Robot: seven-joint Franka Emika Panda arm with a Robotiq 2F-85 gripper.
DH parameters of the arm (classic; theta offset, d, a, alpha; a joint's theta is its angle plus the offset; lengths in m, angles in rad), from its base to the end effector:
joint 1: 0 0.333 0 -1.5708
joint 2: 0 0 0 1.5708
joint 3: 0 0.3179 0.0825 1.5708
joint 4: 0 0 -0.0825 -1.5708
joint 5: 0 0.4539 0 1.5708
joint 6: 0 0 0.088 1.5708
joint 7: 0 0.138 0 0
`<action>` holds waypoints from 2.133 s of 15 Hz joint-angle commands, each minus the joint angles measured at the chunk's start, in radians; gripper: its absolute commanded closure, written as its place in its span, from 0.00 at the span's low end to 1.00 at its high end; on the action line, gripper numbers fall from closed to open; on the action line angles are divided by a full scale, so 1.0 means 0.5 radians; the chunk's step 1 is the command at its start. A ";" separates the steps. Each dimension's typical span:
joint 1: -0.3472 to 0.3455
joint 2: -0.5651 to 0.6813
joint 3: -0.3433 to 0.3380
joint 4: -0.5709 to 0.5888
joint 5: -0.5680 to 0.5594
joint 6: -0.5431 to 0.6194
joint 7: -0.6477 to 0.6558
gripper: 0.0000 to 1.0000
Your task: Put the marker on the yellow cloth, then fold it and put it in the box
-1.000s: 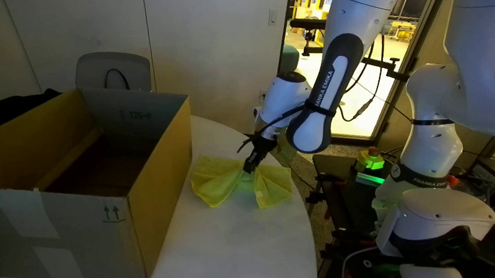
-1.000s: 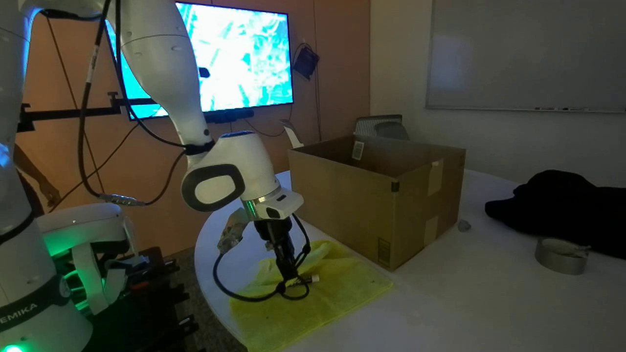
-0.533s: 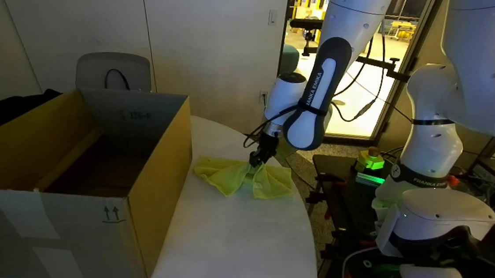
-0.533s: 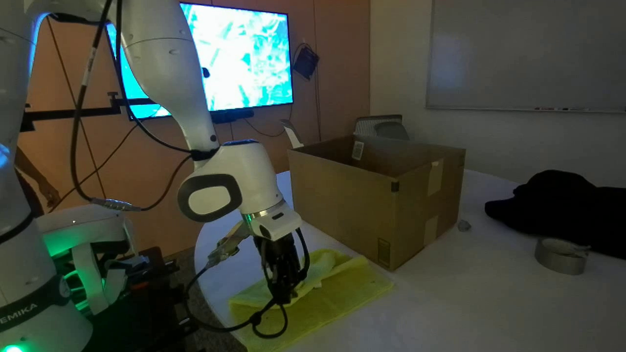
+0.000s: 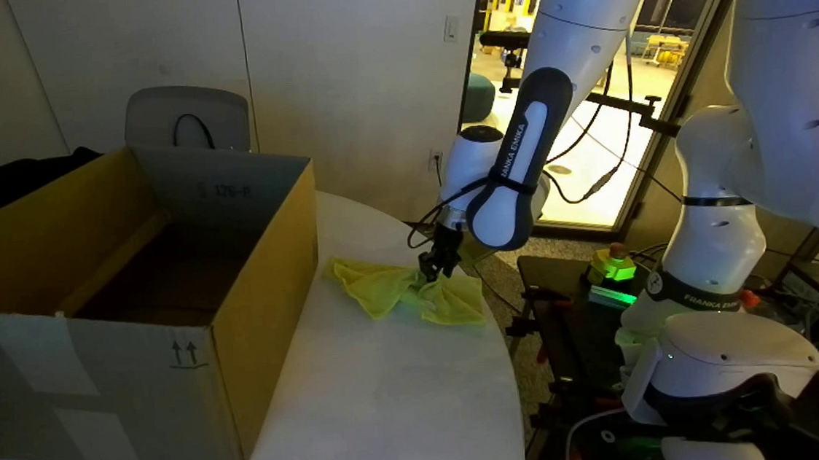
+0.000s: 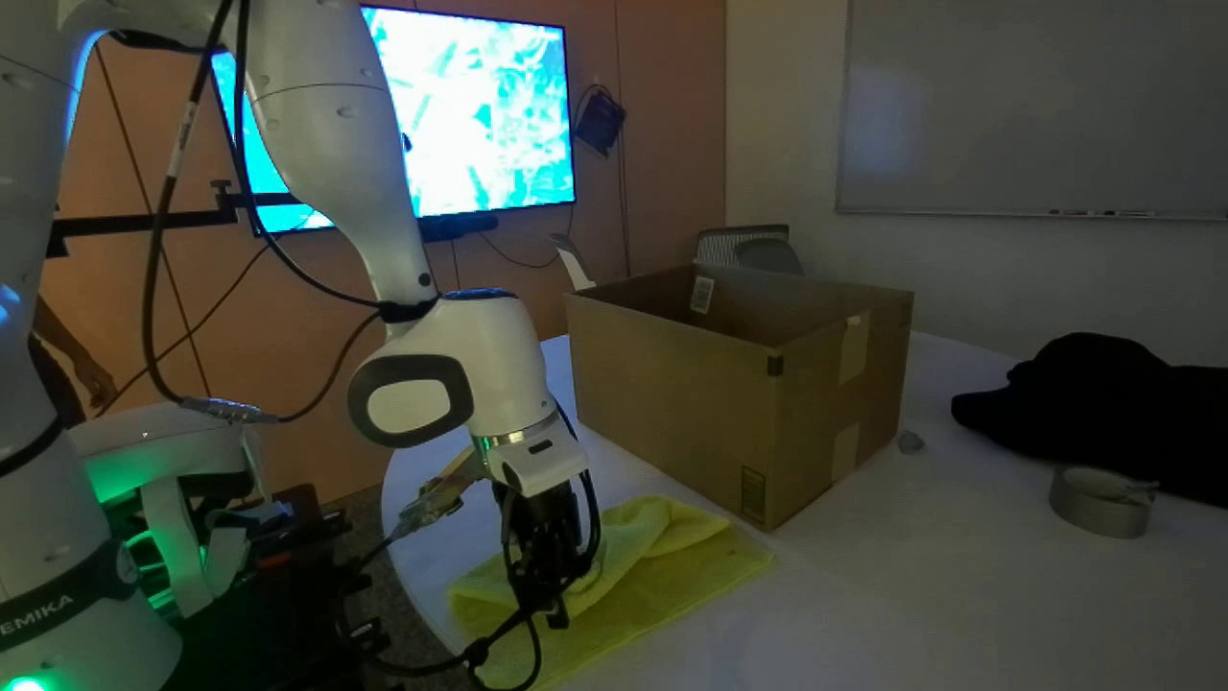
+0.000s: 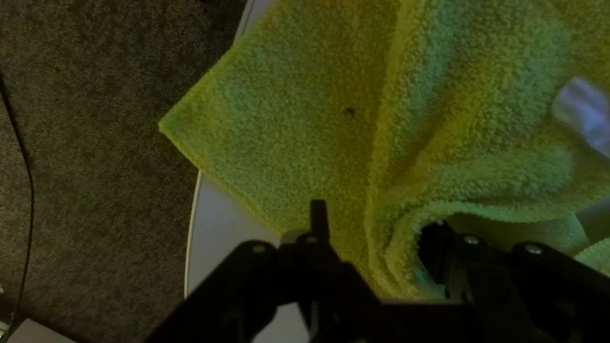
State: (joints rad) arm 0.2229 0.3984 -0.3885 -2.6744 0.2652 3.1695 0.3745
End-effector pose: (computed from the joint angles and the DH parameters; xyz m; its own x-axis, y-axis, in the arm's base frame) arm 0.4055 -0.1254 0.0358 0.7092 -0.6792 0.1891 -0.6979 -0.7144 0.0514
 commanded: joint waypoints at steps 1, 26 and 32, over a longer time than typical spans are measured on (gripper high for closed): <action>0.018 -0.002 -0.003 0.001 0.032 0.006 0.028 0.18; -0.212 -0.176 0.123 -0.189 0.049 -0.057 -0.036 0.00; -0.705 -0.126 0.611 -0.136 0.166 -0.123 -0.282 0.00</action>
State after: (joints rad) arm -0.0204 0.3497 -0.1800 -2.7424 0.3106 3.1239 0.3110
